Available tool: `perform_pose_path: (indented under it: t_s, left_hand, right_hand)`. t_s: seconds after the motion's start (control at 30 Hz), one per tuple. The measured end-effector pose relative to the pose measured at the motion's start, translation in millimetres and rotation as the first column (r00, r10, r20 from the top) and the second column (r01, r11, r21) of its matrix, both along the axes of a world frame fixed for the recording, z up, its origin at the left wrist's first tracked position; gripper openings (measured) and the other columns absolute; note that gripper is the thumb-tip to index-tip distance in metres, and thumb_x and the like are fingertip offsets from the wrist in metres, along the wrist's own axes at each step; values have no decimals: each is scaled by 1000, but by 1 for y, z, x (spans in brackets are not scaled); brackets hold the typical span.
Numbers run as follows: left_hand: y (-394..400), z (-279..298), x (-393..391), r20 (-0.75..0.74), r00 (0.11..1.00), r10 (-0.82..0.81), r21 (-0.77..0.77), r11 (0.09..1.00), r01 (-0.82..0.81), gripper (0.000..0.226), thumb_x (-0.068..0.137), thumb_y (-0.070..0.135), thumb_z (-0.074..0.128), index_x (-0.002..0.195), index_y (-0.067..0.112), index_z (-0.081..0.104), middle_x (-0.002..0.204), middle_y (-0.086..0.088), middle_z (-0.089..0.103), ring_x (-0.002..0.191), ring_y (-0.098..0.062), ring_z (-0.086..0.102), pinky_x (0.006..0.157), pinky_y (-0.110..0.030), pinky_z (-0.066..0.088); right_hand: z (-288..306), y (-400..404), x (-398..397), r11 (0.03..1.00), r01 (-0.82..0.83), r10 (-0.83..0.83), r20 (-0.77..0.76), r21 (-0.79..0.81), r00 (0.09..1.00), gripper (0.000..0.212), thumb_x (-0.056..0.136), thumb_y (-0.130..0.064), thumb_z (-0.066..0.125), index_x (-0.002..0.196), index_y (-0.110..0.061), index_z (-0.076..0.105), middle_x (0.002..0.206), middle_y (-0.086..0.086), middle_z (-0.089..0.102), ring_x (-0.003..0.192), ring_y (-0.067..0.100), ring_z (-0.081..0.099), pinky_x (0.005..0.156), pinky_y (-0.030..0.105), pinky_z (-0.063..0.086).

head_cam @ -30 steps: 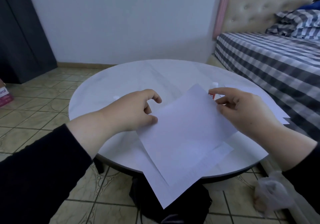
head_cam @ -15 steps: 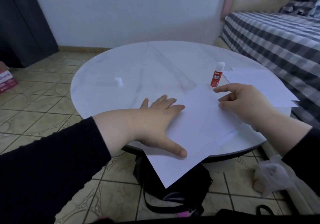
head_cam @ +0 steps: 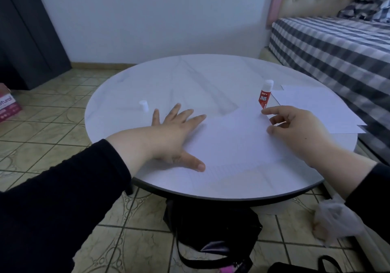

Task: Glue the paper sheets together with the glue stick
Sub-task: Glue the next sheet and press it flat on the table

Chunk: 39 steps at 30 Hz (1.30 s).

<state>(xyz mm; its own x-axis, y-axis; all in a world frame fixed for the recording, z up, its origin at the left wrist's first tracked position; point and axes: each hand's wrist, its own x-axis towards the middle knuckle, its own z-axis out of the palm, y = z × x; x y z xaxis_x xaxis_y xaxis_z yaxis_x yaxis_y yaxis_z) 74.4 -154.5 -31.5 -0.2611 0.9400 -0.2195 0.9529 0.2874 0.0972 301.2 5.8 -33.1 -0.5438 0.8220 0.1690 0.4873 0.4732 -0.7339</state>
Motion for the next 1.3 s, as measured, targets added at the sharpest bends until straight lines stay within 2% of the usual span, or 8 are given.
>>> perform_pose_path:
  t_s: [0.3,0.43,0.6,0.77,0.93,1.1,1.2,1.3]
  left_hand:
    - [-1,8,-22,159,987,-8,233,972,-29,70,81,55,67,143,39,38,156,17,24,147,-5,7,120,-35,1]
    - [-2,7,-19,191,981,-15,368,928,-57,56,89,46,62,141,37,43,154,16,29,141,0,22,104,-14,17]
    - [-4,9,-25,178,984,22,450,887,-102,49,92,39,61,138,35,47,153,10,30,139,-4,29,106,-18,23]
    - [-11,12,-28,108,993,36,365,928,-73,32,91,37,63,122,32,61,143,12,43,127,-3,39,90,-12,23]
    - [-22,16,-27,136,990,36,329,941,-79,19,93,36,59,111,37,64,131,19,52,123,-3,44,96,-19,29]
    - [-46,13,-18,164,986,-28,331,943,-28,17,94,30,57,107,37,65,123,23,57,115,-4,53,101,-24,37]
    - [-59,7,-14,178,981,-75,316,949,15,21,93,26,57,111,35,65,126,22,57,116,-4,51,101,-24,37]
    - [-64,8,-15,186,980,-75,283,959,20,28,94,19,54,117,34,62,132,20,53,120,-4,48,103,-24,34]
  right_hand:
    - [-10,5,-7,990,15,-41,-175,-144,984,36,83,-6,68,101,-37,69,86,-10,61,71,12,58,72,23,47]
    - [-10,10,-8,958,-88,-8,-333,-273,943,38,81,0,71,99,-33,73,88,4,66,78,19,63,90,39,51]
    - [-12,13,-10,943,-112,-21,-392,-313,920,37,81,2,71,98,-30,74,82,1,66,76,17,63,92,41,51]
    - [-14,10,-14,998,-48,46,-67,-31,997,36,85,-13,69,112,-37,64,94,-8,68,77,9,62,74,17,45]
    - [-14,-4,-23,869,-178,80,223,462,971,27,88,-24,67,114,-31,67,121,-6,55,110,12,52,96,31,25]
    - [-6,-44,-31,743,-632,439,553,220,708,42,85,-63,51,124,-51,54,140,-28,41,134,-10,31,118,42,1]
    - [-3,-55,-30,708,-693,426,704,132,569,86,64,-90,23,142,-55,26,155,-28,15,144,-7,7,117,45,-15]
    - [2,-61,-25,694,-710,406,752,115,519,99,55,-97,23,145,-57,10,158,-24,5,145,-4,0,116,48,-18]
